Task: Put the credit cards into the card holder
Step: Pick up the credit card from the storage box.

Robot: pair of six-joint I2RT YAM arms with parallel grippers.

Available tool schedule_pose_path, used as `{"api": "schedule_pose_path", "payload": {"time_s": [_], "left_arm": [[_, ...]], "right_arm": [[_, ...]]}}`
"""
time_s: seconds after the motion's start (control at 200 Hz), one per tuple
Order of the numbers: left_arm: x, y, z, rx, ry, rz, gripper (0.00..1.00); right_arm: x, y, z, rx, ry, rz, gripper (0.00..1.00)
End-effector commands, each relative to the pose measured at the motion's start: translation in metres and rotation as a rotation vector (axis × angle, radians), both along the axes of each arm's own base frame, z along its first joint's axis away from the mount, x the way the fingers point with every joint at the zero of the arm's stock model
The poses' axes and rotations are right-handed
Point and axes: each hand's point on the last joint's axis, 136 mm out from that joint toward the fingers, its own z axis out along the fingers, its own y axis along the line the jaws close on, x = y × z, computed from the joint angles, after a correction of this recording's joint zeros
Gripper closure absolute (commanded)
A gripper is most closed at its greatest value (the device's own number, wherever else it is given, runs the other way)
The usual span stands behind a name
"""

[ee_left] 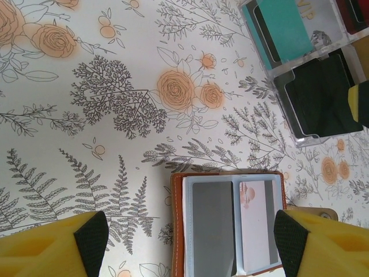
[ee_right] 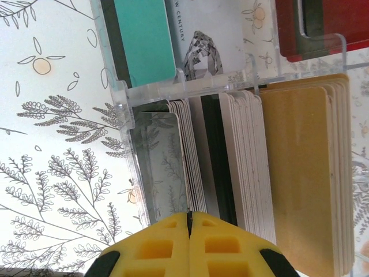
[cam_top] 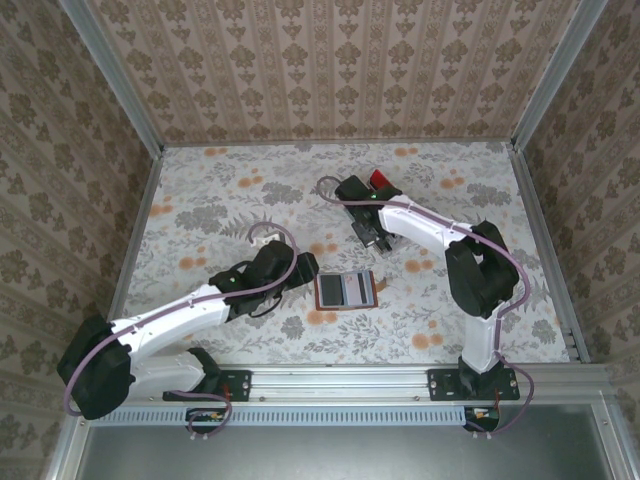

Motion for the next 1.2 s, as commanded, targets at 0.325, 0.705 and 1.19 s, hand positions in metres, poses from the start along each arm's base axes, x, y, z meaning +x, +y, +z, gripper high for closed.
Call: {"api": "schedule_pose_path", "payload": {"time_s": [0.325, 0.705, 1.19], "left_arm": [[0.010, -0.018, 0.008, -0.082, 0.013, -0.037, 0.21], [0.034, -0.052, 0.025, -0.305, 0.026, -0.124, 0.18], [0.062, -0.086, 0.086, -0.624, -0.053, -0.248, 0.19]], "right_arm": [[-0.013, 0.000, 0.048, 0.204, -0.022, -0.052, 1.00], [-0.026, 0.016, 0.085, 0.440, -0.011, -0.068, 1.00], [-0.062, 0.061, 0.143, 1.188, 0.110, -0.107, 1.00]]}}
